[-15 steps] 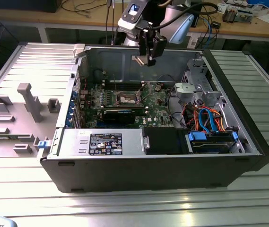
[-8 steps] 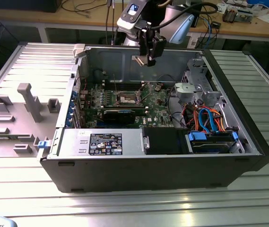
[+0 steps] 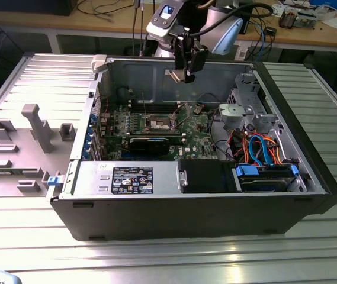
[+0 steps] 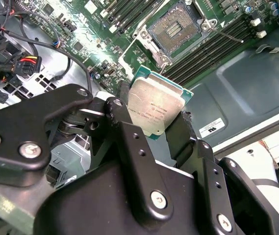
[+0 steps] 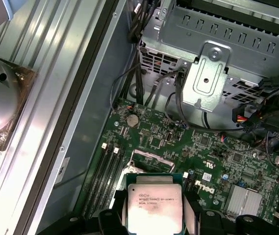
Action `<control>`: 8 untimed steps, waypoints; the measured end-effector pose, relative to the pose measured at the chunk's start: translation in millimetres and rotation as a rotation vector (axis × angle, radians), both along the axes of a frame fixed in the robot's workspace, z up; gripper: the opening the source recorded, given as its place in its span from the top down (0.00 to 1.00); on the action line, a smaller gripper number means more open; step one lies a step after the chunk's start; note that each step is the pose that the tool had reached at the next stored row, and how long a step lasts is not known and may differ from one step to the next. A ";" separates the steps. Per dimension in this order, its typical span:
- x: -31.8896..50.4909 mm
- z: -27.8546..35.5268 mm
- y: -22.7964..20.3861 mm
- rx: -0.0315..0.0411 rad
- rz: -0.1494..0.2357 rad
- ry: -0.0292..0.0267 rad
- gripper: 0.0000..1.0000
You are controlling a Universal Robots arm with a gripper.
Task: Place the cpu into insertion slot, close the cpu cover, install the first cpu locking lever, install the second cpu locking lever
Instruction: 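Place the cpu into insertion slot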
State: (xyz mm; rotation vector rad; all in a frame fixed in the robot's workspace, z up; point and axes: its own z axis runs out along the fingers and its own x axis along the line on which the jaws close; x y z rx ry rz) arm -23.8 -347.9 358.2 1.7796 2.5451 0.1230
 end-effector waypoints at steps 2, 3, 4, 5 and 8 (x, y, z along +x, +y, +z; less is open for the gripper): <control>0.0 -0.1 0.0 -0.0002 0.000 0.0000 0.46; -0.1 -0.4 0.1 -0.0001 -0.004 -0.0001 0.46; 0.0 -1.5 1.1 -0.0004 -0.012 0.0024 0.46; 0.0 -2.6 1.1 -0.0002 -0.027 0.0040 0.46; -2.2 -5.7 1.1 -0.0002 -0.055 0.0084 0.46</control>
